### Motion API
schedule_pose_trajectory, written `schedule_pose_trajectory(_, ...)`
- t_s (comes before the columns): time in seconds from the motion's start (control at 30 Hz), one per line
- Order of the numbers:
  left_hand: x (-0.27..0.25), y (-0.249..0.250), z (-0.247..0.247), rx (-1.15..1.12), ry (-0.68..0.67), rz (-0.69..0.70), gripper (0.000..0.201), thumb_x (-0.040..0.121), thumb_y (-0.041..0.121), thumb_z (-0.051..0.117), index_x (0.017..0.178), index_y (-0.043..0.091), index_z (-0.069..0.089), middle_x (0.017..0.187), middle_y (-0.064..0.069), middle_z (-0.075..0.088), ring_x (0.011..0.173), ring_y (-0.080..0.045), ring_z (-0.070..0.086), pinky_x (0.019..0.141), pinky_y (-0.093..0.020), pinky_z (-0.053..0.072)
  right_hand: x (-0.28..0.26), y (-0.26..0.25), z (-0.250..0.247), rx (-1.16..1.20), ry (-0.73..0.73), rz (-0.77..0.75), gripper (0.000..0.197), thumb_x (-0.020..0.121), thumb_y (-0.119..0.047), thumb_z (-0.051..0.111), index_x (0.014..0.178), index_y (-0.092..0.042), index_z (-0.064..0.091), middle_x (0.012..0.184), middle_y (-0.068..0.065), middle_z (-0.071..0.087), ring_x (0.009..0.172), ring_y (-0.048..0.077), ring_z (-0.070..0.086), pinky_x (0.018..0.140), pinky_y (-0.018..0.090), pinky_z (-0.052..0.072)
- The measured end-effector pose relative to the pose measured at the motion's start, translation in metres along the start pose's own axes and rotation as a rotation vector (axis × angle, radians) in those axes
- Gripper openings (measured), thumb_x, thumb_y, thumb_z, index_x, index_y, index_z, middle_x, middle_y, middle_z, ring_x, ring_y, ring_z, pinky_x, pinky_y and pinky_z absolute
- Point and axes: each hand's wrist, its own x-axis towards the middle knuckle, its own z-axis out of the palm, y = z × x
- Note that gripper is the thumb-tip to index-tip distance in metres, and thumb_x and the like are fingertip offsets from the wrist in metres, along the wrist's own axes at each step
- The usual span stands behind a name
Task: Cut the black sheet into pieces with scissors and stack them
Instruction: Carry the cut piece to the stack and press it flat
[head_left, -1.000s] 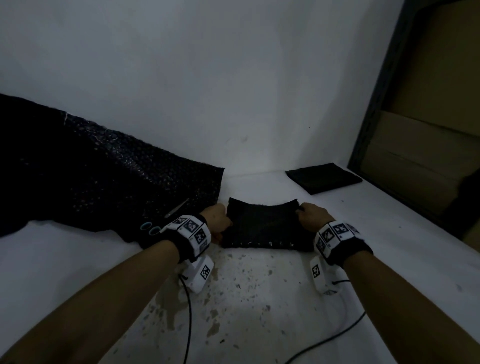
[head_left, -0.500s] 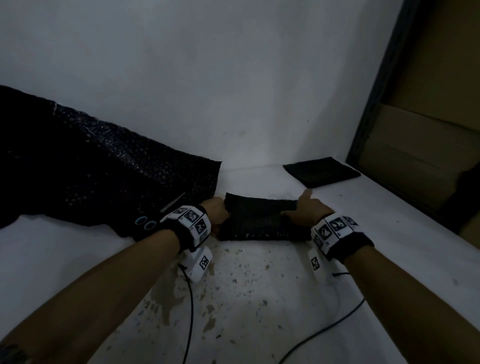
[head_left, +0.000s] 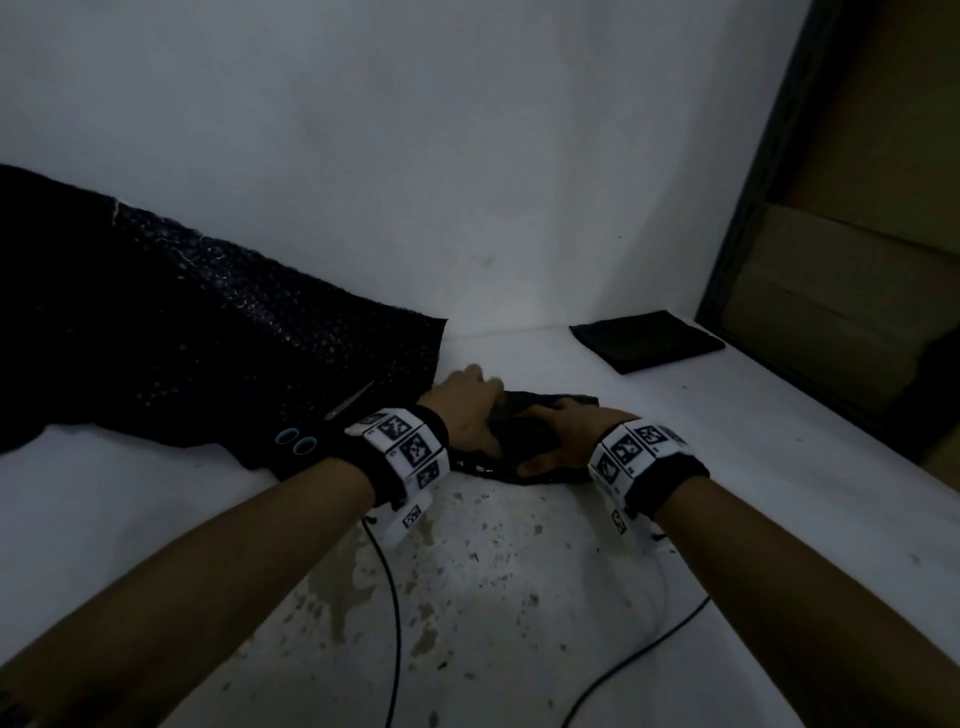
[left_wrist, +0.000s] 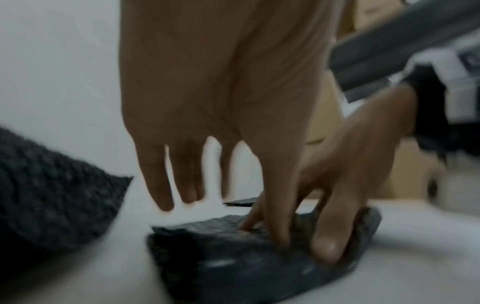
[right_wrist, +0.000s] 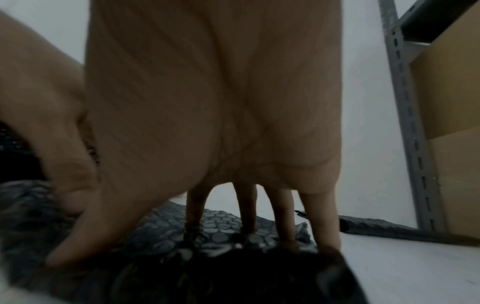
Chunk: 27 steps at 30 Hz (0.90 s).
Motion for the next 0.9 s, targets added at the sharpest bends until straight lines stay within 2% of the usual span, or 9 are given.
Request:
schedule_pose_trajectory(0.1, -0.002, 0.006, -0.004, -0.057, -0.190, 0.024, 0.068, 0.080, 0.037, 0.080, 0.138, 0.013, 0.053, 0.134, -0.011, 0.054, 0.120, -0.028, 0.054, 0.097, -0.035, 0.050, -0.005, 0.004, -0.001, 0.022, -0.009, -0.011, 0.095, 0.073, -0.071, 0.071, 0.152, -0.046, 0.024, 0.159, 0.003, 0.028, 0.141, 0.030, 0.037, 0.110, 0.046, 0.037)
schedule_pose_trajectory(0.17, -0.004, 0.004, -0.003, -0.076, -0.197, 0.007, 0.077, 0.082, 0.039, 0.079, 0.147, 0.015, 0.045, 0.143, -0.009, 0.048, 0.130, -0.026, 0.047, 0.101, -0.029, 0.044, -0.010, 0.011, -0.004, 0.033, -0.011, -0.006, 0.095, 0.074, -0.067, 0.073, 0.153, -0.044, 0.025, 0.161, -0.002, 0.027, 0.144, 0.026, 0.034, 0.114, 0.044, 0.034)
schedule_pose_trajectory(0.27, -0.004, -0.002, -0.003, -0.084, -0.194, -0.022, 0.089, 0.079, 0.046, 0.080, 0.152, 0.019, 0.036, 0.152, -0.009, 0.036, 0.138, -0.025, 0.037, 0.110, -0.030, 0.038, -0.020, 0.026, -0.011, 0.027, -0.038, 0.061, 0.095, 0.074, -0.063, 0.076, 0.153, -0.043, 0.026, 0.161, -0.002, 0.026, 0.143, 0.026, 0.036, 0.113, 0.042, 0.036)
schedule_pose_trajectory(0.37, -0.006, -0.007, -0.007, -0.086, -0.228, -0.024, 0.095, 0.076, 0.046, 0.082, 0.154, 0.021, 0.033, 0.156, -0.003, 0.032, 0.141, -0.023, 0.035, 0.111, -0.028, 0.036, -0.027, 0.038, -0.015, -0.012, -0.038, 0.164, 0.100, 0.072, -0.063, 0.078, 0.153, -0.038, 0.026, 0.153, 0.005, 0.035, 0.135, 0.030, 0.043, 0.105, 0.042, 0.042)
schedule_pose_trajectory(0.43, -0.006, -0.009, -0.008, -0.085, -0.244, -0.031, 0.097, 0.075, 0.046, 0.083, 0.154, 0.023, 0.032, 0.157, -0.002, 0.030, 0.142, -0.022, 0.033, 0.111, -0.028, 0.035, -0.030, 0.040, -0.017, 0.007, -0.036, 0.253, 0.101, 0.072, -0.059, 0.080, 0.152, -0.024, 0.029, 0.147, 0.011, 0.043, 0.130, 0.030, 0.049, 0.099, 0.039, 0.046)
schedule_pose_trajectory(0.53, -0.004, -0.008, -0.007, -0.077, -0.242, -0.044, 0.099, 0.074, 0.047, 0.084, 0.154, 0.023, 0.032, 0.157, -0.004, 0.030, 0.142, -0.023, 0.033, 0.113, -0.032, 0.036, -0.030, 0.038, -0.019, 0.111, -0.019, 0.323, 0.077, 0.083, -0.048, 0.077, 0.139, -0.005, 0.045, 0.135, 0.015, 0.057, 0.119, 0.029, 0.060, 0.091, 0.035, 0.052)
schedule_pose_trajectory(0.73, -0.001, -0.005, -0.005, -0.098, -0.243, -0.066, 0.099, 0.072, 0.047, 0.085, 0.154, 0.022, 0.033, 0.155, -0.005, 0.032, 0.140, -0.024, 0.035, 0.111, -0.030, 0.037, -0.021, 0.040, -0.016, 0.359, 0.076, 0.355, 0.058, 0.084, -0.056, 0.071, 0.110, -0.007, 0.055, 0.100, 0.011, 0.061, 0.084, 0.022, 0.060, 0.057, 0.026, 0.046)
schedule_pose_trajectory(0.8, -0.002, -0.006, -0.004, -0.108, -0.243, -0.071, 0.100, 0.072, 0.048, 0.084, 0.154, 0.022, 0.032, 0.155, -0.005, 0.030, 0.140, -0.024, 0.034, 0.112, -0.029, 0.036, -0.020, 0.044, -0.018, 0.396, 0.021, 0.383, 0.061, 0.084, -0.059, 0.070, 0.113, -0.009, 0.051, 0.103, 0.011, 0.058, 0.086, 0.022, 0.055, 0.058, 0.026, 0.042)
schedule_pose_trajectory(0.9, -0.001, -0.006, -0.005, -0.092, -0.247, -0.080, 0.102, 0.071, 0.051, 0.084, 0.154, 0.025, 0.031, 0.154, -0.006, 0.028, 0.141, -0.025, 0.032, 0.113, -0.031, 0.035, -0.016, 0.055, -0.018, 0.528, 0.006, 0.378, 0.062, 0.083, -0.054, 0.073, 0.118, -0.006, 0.055, 0.113, 0.014, 0.062, 0.095, 0.026, 0.059, 0.072, 0.028, 0.050)
